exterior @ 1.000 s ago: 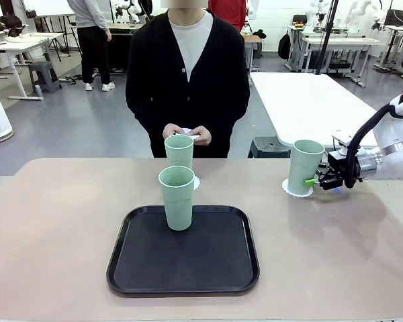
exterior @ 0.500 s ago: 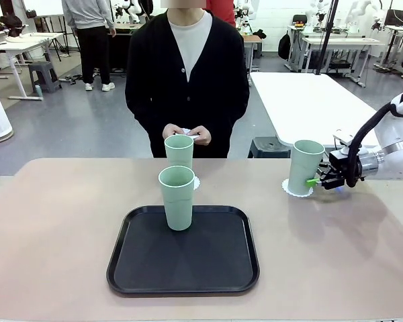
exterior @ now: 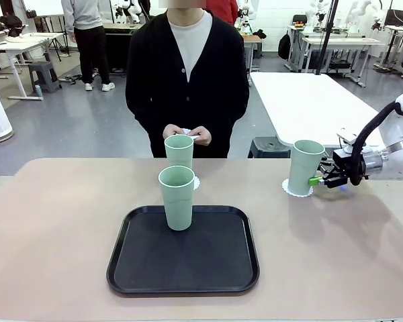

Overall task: Place coasters on the table and set cups on them.
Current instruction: Take one Reusable plastic cup from the Flat Tray and place it on a coaster set by the human.

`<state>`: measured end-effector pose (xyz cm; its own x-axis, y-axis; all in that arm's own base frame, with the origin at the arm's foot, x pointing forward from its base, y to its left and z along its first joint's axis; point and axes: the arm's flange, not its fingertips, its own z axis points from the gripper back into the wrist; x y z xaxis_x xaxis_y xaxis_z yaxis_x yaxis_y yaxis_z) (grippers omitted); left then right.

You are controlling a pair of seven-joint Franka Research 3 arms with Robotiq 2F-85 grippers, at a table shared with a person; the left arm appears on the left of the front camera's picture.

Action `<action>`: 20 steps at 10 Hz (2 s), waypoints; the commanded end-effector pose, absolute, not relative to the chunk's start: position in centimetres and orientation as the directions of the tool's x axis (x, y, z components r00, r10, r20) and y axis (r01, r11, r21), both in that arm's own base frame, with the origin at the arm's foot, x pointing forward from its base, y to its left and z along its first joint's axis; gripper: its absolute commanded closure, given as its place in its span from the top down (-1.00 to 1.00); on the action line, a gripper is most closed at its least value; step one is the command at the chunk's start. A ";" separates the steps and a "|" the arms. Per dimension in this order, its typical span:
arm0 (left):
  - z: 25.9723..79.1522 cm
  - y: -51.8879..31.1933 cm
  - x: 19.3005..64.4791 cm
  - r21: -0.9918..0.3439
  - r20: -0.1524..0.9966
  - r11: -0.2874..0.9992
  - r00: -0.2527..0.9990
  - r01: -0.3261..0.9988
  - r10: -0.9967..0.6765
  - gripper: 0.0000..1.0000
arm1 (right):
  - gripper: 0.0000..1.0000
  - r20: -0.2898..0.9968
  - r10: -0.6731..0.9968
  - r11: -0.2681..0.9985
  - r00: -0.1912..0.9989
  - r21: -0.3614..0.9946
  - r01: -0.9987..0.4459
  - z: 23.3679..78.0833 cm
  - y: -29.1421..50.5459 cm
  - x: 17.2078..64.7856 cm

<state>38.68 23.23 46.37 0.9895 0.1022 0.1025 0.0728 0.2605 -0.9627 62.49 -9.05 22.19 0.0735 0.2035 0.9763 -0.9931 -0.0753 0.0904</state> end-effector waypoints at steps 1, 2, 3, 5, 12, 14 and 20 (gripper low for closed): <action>46.6 23.3 38.7 -0.964 0.108 0.254 0.988 0.078 0.109 1.00 | 1.00 0.972 0.219 -0.060 0.083 0.099 -0.993 22.4 -9.3 63.2; 46.6 23.3 38.7 -0.964 0.108 0.254 0.988 0.078 0.109 1.00 | 1.00 0.970 0.230 -0.047 0.084 0.097 -0.994 22.7 -9.9 63.1; 46.6 23.3 38.7 -0.964 0.108 0.254 0.988 0.078 0.109 1.00 | 1.00 0.967 0.243 -0.036 0.083 0.094 -0.995 22.9 -10.4 63.0; 46.6 23.3 38.7 -0.964 0.108 0.254 0.988 0.078 0.109 1.00 | 1.00 0.955 0.285 -0.001 0.080 0.084 -0.997 24.1 -11.7 62.6; 46.6 23.3 38.7 -0.964 0.108 0.254 0.988 0.078 0.109 1.00 | 1.00 0.332 0.886 0.305 0.323 0.107 -0.946 40.3 -6.0 50.9; 46.6 23.3 38.7 -0.964 0.108 0.254 0.988 0.078 0.109 1.00 | 1.00 0.240 0.832 0.510 0.500 0.022 -0.860 44.9 -1.9 48.5; 46.6 23.3 38.7 -0.964 0.108 0.254 0.988 0.078 0.109 1.00 | 1.00 0.152 0.612 0.771 0.776 0.101 -0.628 51.4 2.1 46.8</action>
<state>38.69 23.22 46.37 0.9895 0.1021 0.1023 0.0727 0.2601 -0.9628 46.70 2.07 50.96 0.7554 0.6371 0.1536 -0.6487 0.7602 0.0372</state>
